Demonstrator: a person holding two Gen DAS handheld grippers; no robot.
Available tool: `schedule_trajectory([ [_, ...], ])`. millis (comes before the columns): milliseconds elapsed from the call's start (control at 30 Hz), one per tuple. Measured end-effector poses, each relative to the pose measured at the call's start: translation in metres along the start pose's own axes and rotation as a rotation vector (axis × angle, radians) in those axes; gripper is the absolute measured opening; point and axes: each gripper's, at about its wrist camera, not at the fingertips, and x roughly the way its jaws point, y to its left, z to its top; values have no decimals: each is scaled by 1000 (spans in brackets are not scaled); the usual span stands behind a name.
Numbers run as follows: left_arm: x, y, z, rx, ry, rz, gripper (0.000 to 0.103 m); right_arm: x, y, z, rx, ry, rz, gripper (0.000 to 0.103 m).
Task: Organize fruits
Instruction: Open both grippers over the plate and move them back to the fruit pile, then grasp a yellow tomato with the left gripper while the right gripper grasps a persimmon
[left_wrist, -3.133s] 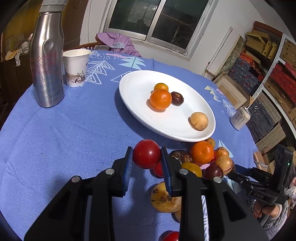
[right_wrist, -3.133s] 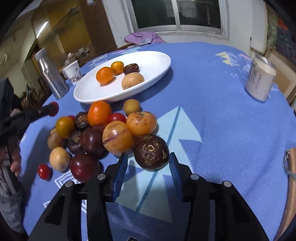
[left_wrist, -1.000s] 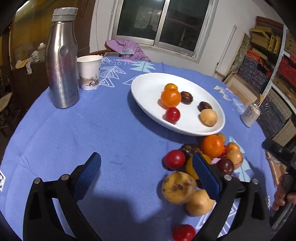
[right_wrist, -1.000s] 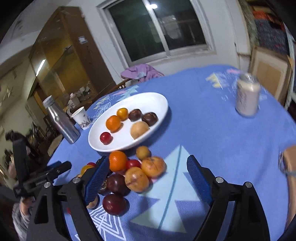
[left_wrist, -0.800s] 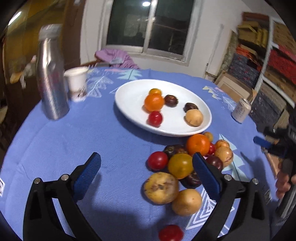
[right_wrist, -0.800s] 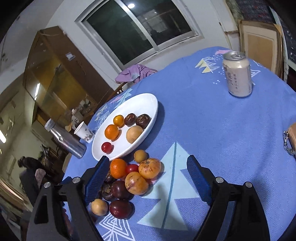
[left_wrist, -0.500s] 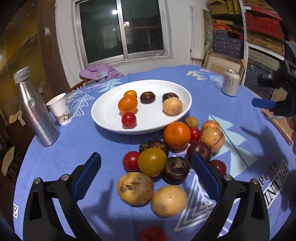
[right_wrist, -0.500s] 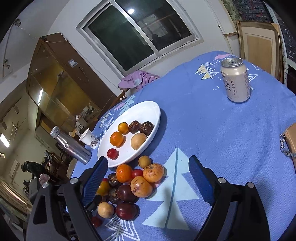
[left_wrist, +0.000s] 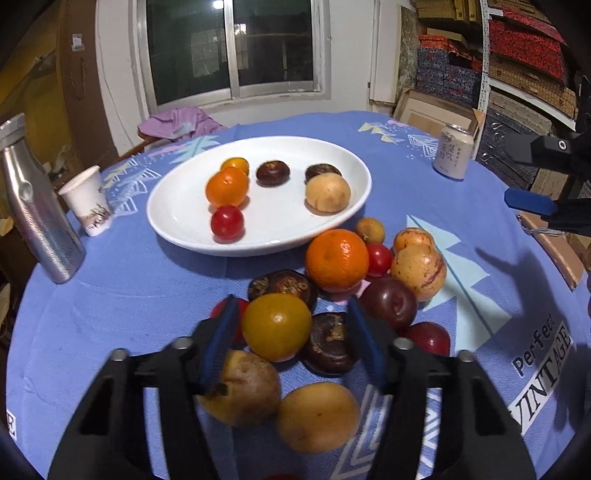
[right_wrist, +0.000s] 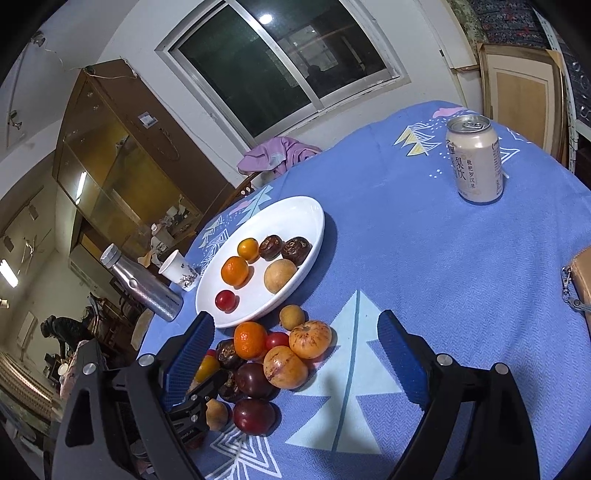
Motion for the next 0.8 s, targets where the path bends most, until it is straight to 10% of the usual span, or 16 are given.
schedule_trajectory([
  [800,-24,48,-1,-192,-41,-79,37,26,12,-17,-72,146,65,82],
])
